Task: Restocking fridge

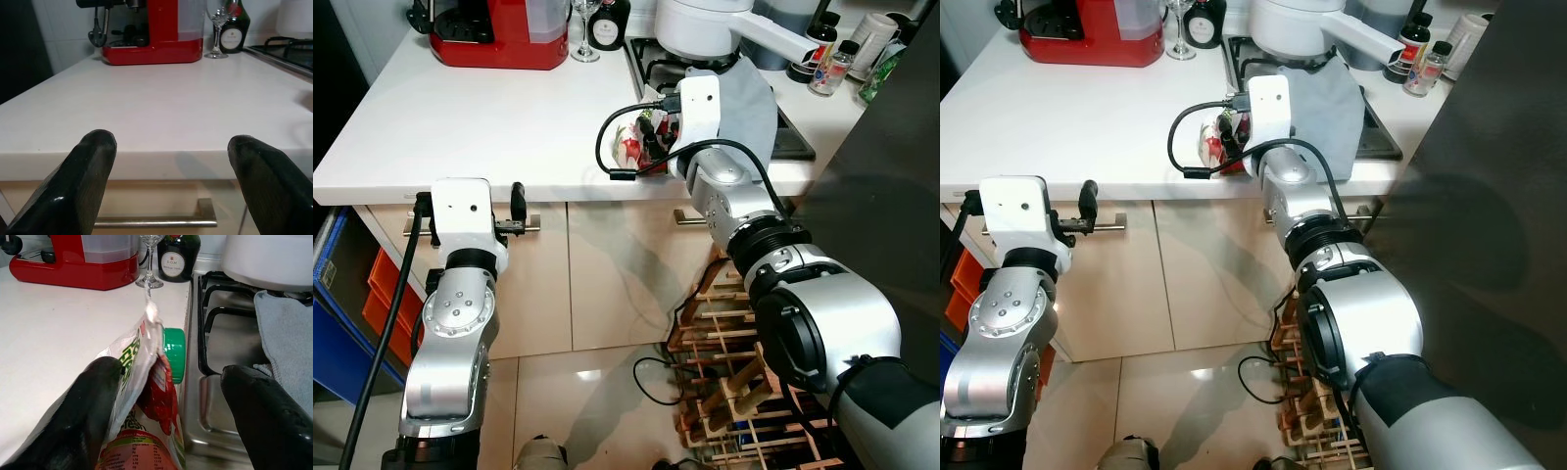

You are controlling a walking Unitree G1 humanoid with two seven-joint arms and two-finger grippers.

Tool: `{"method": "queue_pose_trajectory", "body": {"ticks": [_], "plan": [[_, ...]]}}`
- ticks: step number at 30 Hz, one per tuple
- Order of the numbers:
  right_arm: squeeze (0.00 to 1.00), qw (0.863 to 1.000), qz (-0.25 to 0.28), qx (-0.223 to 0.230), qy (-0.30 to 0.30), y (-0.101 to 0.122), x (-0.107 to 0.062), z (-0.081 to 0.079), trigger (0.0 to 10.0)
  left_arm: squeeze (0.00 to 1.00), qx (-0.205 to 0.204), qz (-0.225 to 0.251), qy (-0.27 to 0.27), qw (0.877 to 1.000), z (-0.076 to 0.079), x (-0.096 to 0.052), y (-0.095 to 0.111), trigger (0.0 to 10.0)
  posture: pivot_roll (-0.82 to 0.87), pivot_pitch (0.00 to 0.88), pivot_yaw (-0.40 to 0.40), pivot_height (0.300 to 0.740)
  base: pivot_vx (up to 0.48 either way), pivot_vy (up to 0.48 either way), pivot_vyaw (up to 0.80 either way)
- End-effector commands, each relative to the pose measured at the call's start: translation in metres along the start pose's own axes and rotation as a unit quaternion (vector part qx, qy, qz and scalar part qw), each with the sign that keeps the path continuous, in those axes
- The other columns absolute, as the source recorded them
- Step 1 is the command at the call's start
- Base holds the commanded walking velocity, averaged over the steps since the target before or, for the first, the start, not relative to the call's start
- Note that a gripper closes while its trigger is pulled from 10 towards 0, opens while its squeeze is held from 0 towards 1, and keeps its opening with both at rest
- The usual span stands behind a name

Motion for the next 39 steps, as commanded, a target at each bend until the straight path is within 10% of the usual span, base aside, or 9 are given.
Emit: {"method": "queue_pose_trajectory", "body": {"ticks": [1,13,22,28,39], "plan": [[0.01,1.0,0.0,0.006,-0.013,0.002,0.0,0.004,0.0,0.0,0.001,0.0,-0.01,1.0,0.004,-0.003,0.001,10.0,0.2,0.124,-0.08,0.74,0.0,0.0,0.0],[0.01,0.995,0.094,-0.02,0.009,0.047,0.001,-0.008,0.0,0.0,-0.008,0.011,-0.016,1.0,0.016,0.022,0.002,10.0,0.15,0.0,-0.083,0.74,0.0,0.0,0.0],[0.0,0.955,0.289,-0.066,-0.01,0.097,-0.026,0.006,0.0,0.0,0.016,0.072,-0.06,0.996,0.037,0.044,0.026,10.0,0.12,0.0,0.018,0.74,0.0,0.0,0.0],[0.0,0.928,0.354,-0.105,-0.043,0.071,-0.058,0.027,0.0,0.0,0.017,0.077,-0.055,0.995,0.042,0.062,0.027,10.0,0.05,0.0,0.041,0.74,0.0,0.0,0.0],[0.0,0.927,0.338,-0.093,-0.134,0.022,-0.092,0.063,0.0,0.0,0.021,0.074,-0.082,0.994,0.038,0.08,0.022,10.0,-0.04,0.0,0.178,0.74,0.0,0.0,0.0]]}}
Point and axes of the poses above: a point about 5 cm out from each wrist's last joint towards the gripper, its own x axis pointing out of the wrist towards the gripper, its own y axis along the axis of the wrist's last joint, z = x × y, the point moved 4 cm from there along x, pointing out of the wrist towards the gripper, and after that the axes turned 15 degrees about x, right-handed, at the moved point
